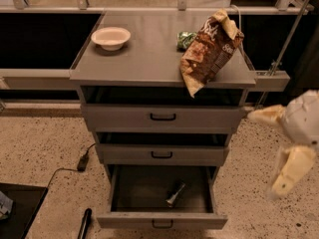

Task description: Pick redbull can from bottom drawer and place on counter

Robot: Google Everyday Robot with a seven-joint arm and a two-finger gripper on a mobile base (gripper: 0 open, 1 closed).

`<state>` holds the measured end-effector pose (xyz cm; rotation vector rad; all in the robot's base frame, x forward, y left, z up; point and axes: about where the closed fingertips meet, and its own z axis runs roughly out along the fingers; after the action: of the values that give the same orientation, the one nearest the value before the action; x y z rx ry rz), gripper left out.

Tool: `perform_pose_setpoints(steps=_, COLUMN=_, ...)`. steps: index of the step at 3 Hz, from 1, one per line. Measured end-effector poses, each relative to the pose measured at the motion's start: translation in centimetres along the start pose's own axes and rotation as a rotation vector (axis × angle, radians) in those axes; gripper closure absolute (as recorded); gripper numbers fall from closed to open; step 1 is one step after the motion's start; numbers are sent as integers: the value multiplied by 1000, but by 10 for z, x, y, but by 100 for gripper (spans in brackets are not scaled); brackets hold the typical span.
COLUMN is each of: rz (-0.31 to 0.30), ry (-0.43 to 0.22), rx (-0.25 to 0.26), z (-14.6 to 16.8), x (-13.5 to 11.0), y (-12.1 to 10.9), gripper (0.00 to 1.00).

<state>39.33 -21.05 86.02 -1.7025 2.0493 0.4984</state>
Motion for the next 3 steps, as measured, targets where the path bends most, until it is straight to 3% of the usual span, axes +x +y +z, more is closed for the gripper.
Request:
perform_pose_setpoints(steps=1, rz=30, ry=-218, rx=-118, z=61, x=-8, y=50, gripper=0)
perform_pose_setpoints(steps=2, rz=10, ry=-449, rx=-230, z=96, x=-68, y=87, gripper=0)
perform_pose_setpoints(steps=3, rz=-32, ry=-565, rx=-296, z=94, x=-124, y=103, gripper=0)
